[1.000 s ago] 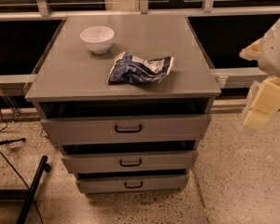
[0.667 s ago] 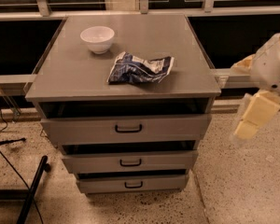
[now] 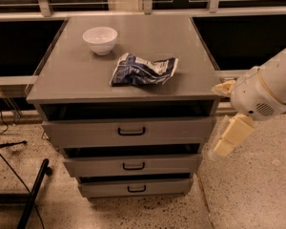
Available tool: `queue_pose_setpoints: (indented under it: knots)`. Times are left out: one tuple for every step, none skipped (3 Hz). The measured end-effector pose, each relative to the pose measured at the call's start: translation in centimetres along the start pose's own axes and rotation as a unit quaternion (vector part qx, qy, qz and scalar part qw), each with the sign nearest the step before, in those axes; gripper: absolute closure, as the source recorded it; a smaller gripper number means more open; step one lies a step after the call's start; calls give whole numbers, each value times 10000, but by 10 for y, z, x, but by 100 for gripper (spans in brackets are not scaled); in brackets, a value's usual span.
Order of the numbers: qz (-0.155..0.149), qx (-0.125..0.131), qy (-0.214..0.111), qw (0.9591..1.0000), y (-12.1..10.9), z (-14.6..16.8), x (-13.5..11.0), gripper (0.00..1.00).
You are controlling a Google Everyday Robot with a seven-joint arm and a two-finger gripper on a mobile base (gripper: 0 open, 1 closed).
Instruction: Open top drawer
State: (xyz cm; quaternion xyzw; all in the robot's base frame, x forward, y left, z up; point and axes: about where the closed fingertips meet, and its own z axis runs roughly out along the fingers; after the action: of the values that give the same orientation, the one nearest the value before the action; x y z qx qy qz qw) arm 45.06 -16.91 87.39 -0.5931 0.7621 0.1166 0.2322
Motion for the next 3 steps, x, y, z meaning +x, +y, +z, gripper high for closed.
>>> queue_pose_setpoints:
  knots:
    - [-27,-25,-353,9994,-2,21,-2,0]
    - [-75,-151,-549,9983,2,45,0,0]
    - [-74,-151,-548,9984,2,45,0,0]
